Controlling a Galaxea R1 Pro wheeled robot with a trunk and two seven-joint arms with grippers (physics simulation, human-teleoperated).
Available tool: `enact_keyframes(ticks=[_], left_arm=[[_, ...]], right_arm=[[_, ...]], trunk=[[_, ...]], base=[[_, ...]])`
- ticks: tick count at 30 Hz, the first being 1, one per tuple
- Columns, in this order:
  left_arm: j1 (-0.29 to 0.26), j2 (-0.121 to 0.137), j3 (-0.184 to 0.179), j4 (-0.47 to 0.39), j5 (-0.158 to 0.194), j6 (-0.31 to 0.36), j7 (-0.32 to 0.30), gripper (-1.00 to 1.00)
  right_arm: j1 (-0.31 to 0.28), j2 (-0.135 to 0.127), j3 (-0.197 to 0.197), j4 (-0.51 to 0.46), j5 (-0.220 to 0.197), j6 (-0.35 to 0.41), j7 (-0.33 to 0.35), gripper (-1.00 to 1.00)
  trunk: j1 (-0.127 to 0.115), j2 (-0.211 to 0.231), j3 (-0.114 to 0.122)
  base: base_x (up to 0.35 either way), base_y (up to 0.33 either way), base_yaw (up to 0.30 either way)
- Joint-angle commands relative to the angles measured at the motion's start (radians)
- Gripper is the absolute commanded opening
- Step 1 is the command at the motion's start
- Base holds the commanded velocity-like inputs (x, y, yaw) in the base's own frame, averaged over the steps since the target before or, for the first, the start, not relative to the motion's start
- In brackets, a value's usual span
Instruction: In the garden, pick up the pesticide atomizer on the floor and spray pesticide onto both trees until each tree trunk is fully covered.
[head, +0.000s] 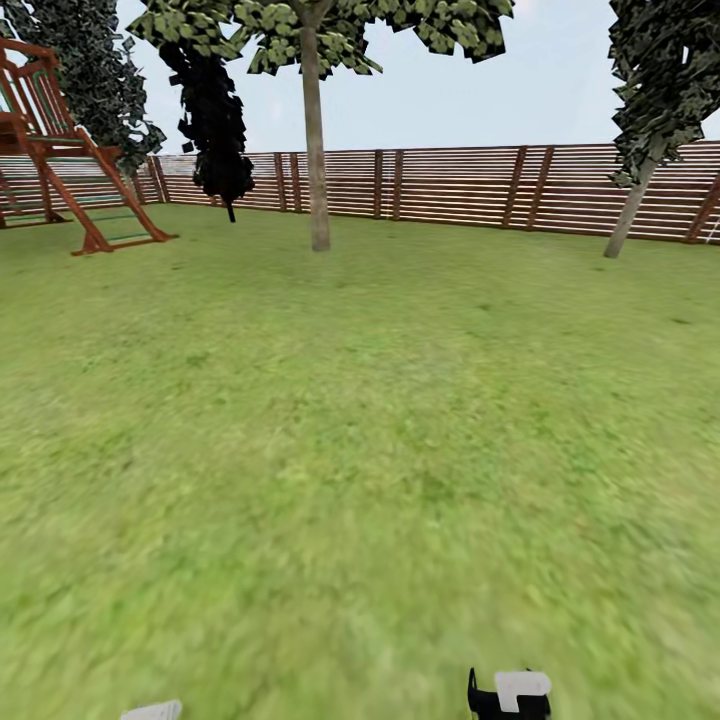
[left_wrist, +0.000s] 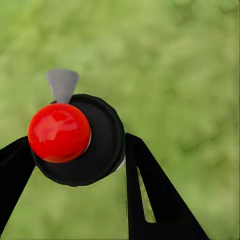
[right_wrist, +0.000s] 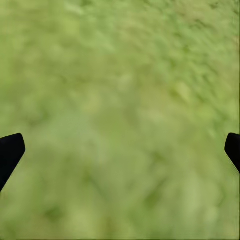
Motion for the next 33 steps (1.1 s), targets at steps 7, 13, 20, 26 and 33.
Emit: enact_keyframes(ticks=[7, 13, 20, 26, 33], left_arm=[[0.000, 0.000, 0.002, 0.000, 0.000, 0.001, 0.000, -1.00], [0.000, 0.000, 0.002, 0.000, 0.000, 0.000, 0.000, -1.00], [0.000, 0.000, 0.002, 0.000, 0.000, 0.000, 0.000, -1.00], [0.000, 0.000, 0.002, 0.000, 0.000, 0.000, 0.000, -1.00], [0.000, 0.000, 0.001, 0.000, 0.000, 0.001, 0.000, -1.00]], right_arm=[[0.000, 0.000, 0.000, 0.000, 0.000, 0.000, 0.000, 1.00], [0.000, 0.000, 0.000, 0.000, 0.000, 0.000, 0.000, 1.00], [0.000, 0.000, 0.000, 0.000, 0.000, 0.000, 0.000, 1.00], [0.000, 0.000, 0.000, 0.000, 0.000, 0.000, 0.000, 1.00], [0.000, 0.000, 0.000, 0.000, 0.000, 0.000, 0.000, 1.00]], trunk=[[0.000, 0.000, 0.000], [0.000, 0.000, 0.000], [0.000, 0.000, 0.000], [0.000, 0.000, 0.000], [0.000, 0.000, 0.000]], base=[[0.339, 0.000, 0.000], [0.339, 0.000, 0.000], [0.339, 0.000, 0.000], [0.339, 0.000, 0.000], [0.339, 0.000, 0.000]])
